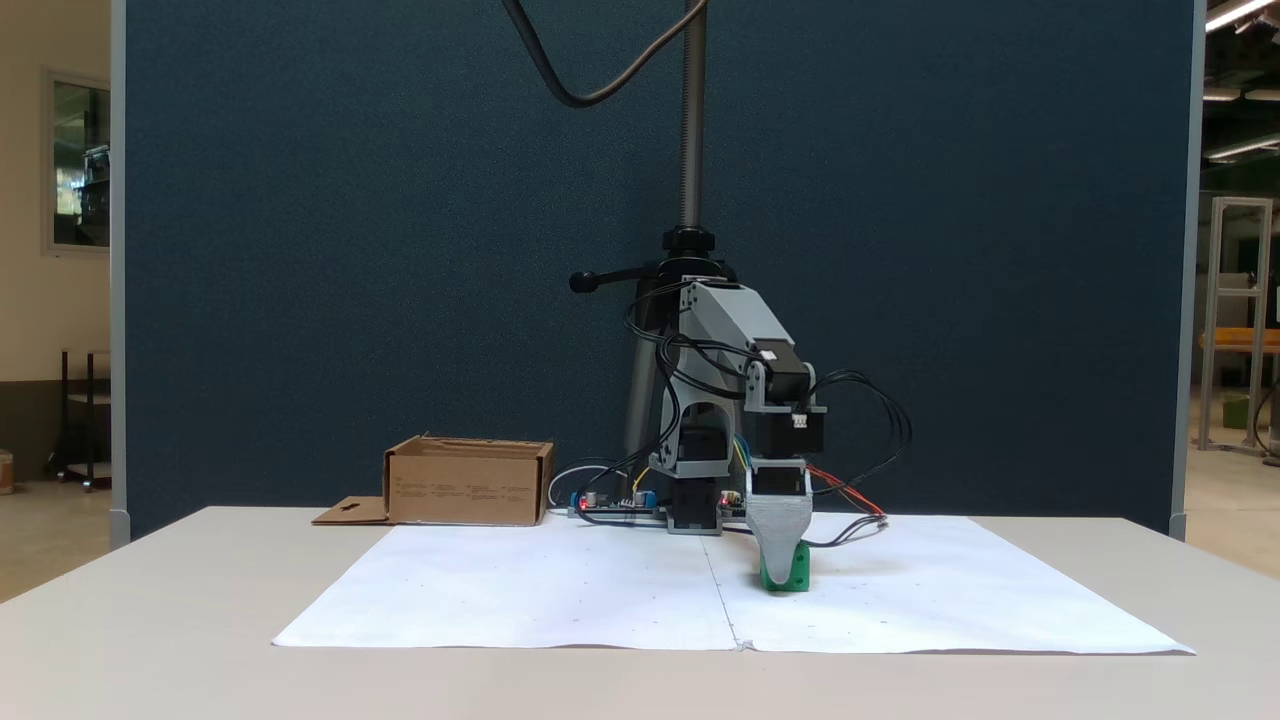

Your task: Grasp a green dice and put it in the bin.

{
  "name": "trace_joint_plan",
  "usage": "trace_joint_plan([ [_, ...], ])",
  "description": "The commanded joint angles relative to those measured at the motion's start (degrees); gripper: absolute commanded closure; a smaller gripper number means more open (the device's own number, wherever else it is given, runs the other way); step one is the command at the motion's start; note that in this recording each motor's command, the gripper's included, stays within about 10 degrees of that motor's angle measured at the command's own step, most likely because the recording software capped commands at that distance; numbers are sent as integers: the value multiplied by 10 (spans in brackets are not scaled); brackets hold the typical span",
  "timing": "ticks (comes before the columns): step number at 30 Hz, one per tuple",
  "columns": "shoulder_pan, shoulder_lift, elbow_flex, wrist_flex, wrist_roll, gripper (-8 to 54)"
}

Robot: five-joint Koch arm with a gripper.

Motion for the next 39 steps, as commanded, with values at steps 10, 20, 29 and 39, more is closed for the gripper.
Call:
trace_joint_plan([
  [10,-5,4,-4,-5,37,147],
  [20,-3,2,14,-17,38,336],
  [29,-6,48,9,23,37,336],
  [39,18,54,-221,223,37,336],
])
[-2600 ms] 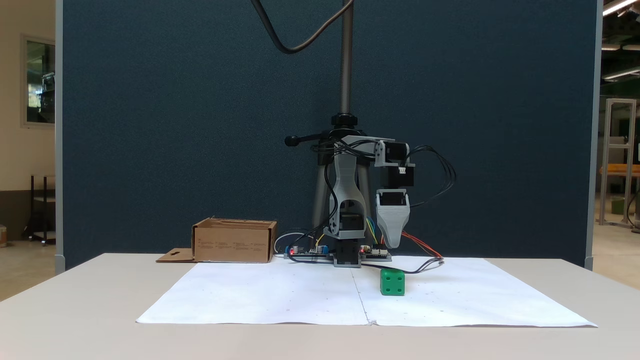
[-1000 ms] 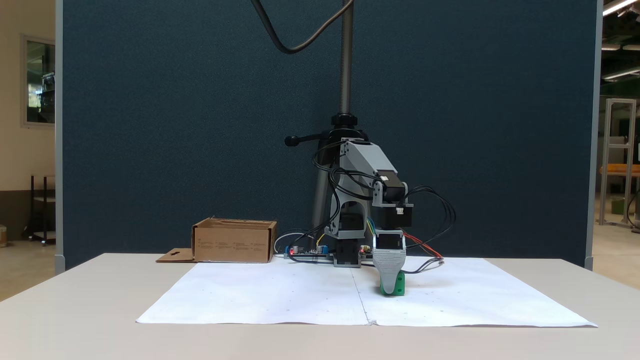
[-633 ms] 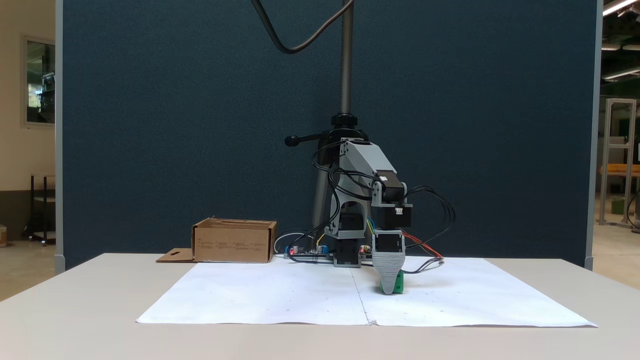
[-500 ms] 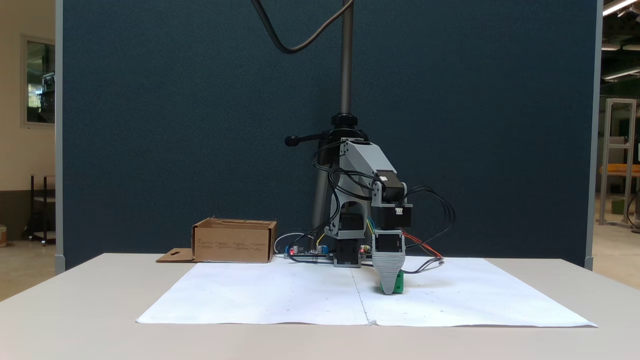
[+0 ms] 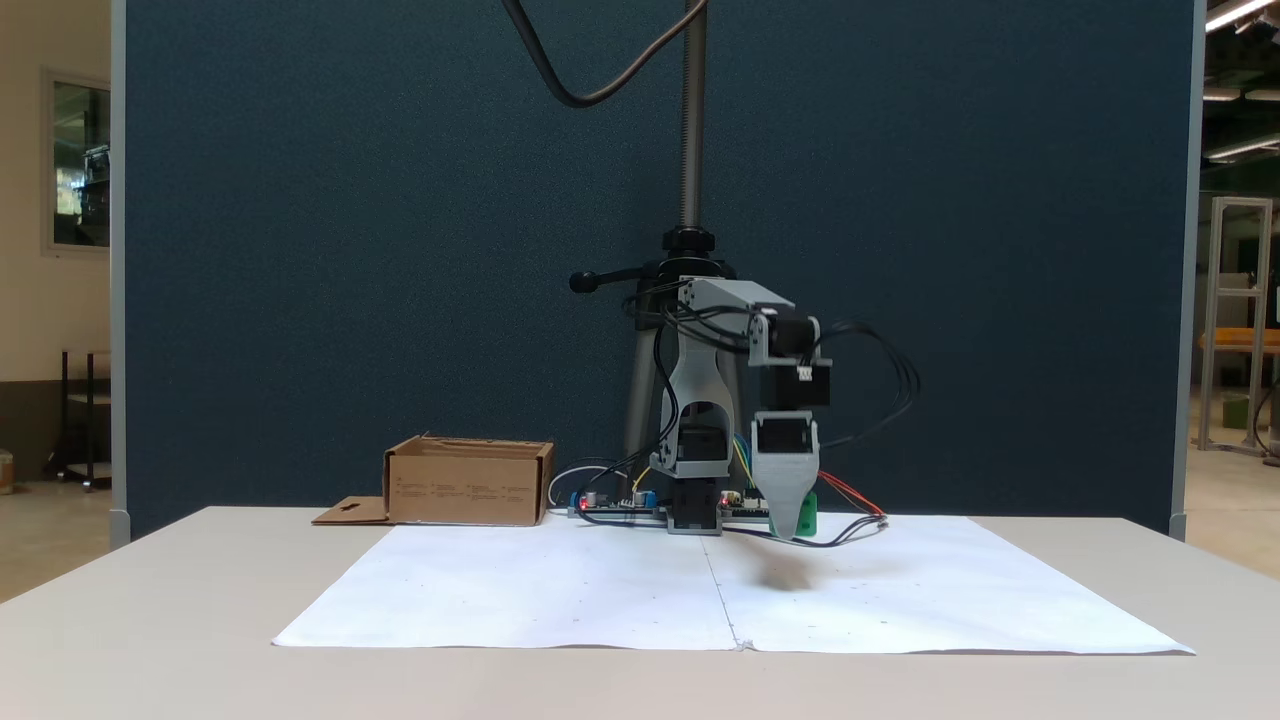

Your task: Grasp a green dice and put it in the bin.

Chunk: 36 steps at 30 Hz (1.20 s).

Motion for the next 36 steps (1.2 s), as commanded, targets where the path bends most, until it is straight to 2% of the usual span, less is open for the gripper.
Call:
trace_joint_plan([
  [1,10,29,-81,69,37,336],
  [7,40,12,-258,179,37,336],
  [14,137,17,-283,185,3,336],
  [27,533,31,-303,180,-144,336],
  [28,625,36,-312,183,-194,336],
  [30,692,36,-335,180,-244,336],
  [36,862,36,-368,179,-316,336],
])
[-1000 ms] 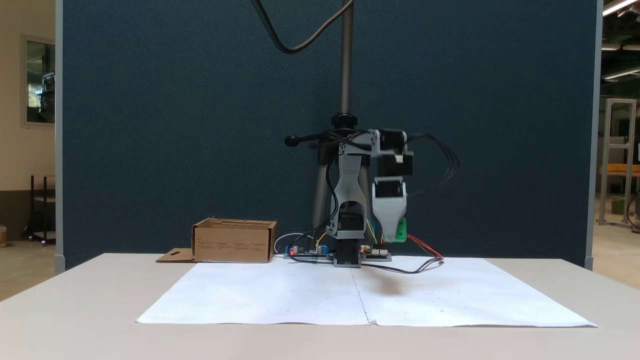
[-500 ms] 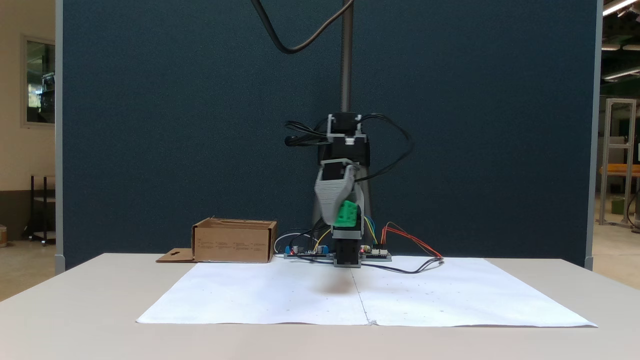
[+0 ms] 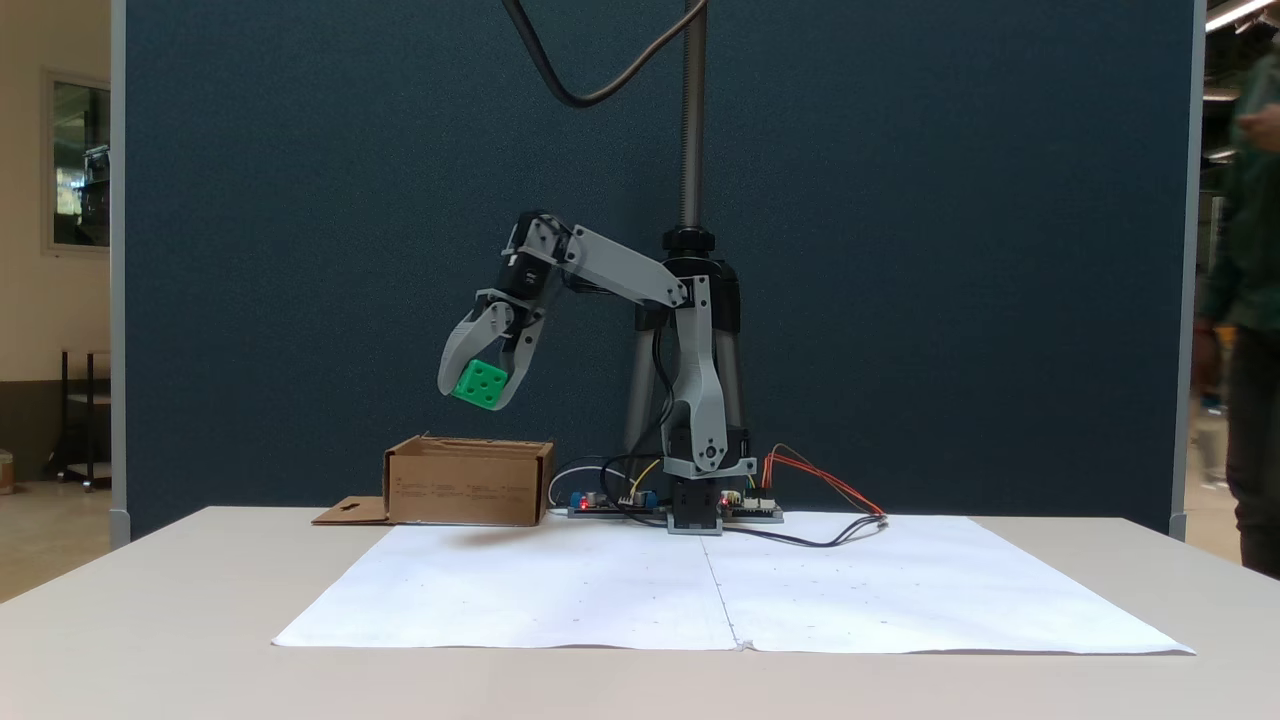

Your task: Grasp a green dice and put it in the bin.

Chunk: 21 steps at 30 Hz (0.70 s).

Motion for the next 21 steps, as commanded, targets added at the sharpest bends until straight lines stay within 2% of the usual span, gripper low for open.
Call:
trace_joint_plan([
  [1,50,26,-47,4,-74,336],
  [14,330,18,-47,16,-168,336],
  [21,396,-54,-47,-9,-201,336],
])
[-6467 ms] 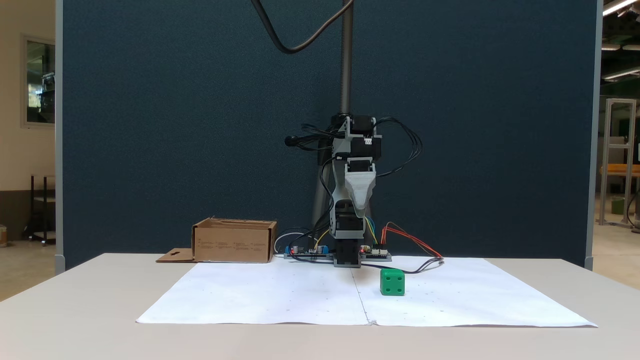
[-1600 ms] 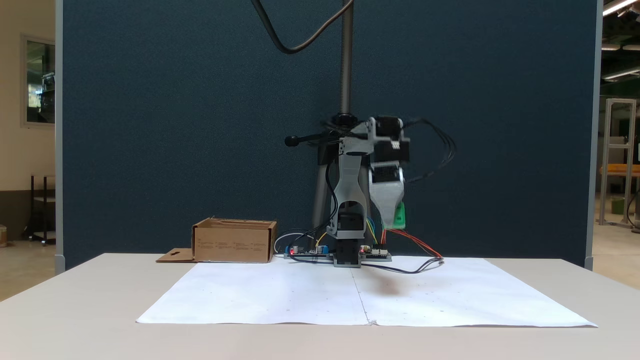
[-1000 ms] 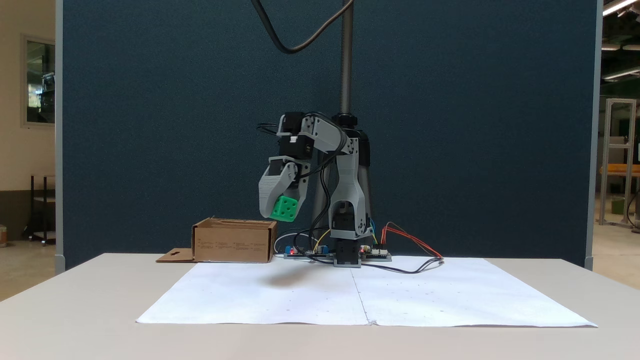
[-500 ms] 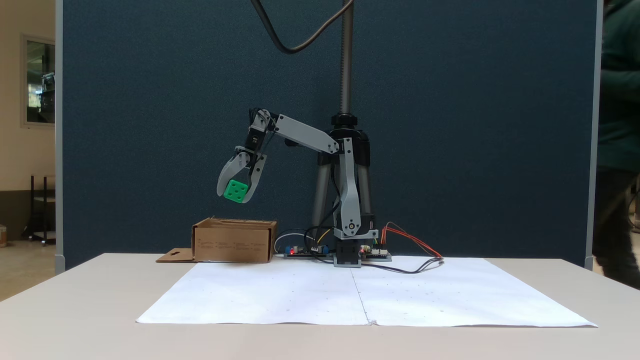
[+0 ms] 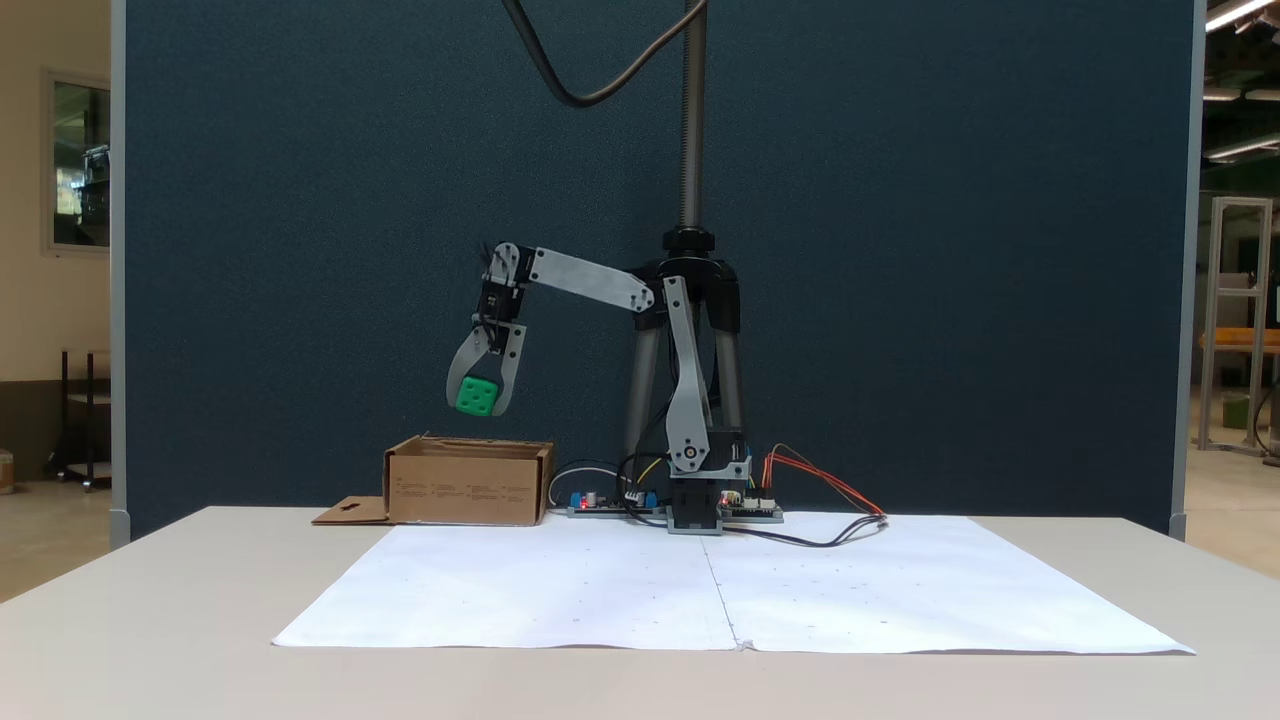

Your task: Grasp a green dice and put it in the bin.

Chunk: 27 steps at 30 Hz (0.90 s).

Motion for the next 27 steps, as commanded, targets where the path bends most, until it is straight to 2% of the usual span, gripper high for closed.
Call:
trace_joint_plan([
  [1,33,-1,-40,-18,-58,336],
  [7,52,-14,-40,-26,-62,336],
  [8,53,-14,-40,-26,-62,319],
  [10,54,-14,-40,-27,-62,139],
  [11,55,-14,-40,-27,-60,121],
  [14,54,-14,-40,-29,-56,9],
  [20,54,-14,-40,-37,-51,11],
  [27,21,-7,-76,-42,11,16],
])
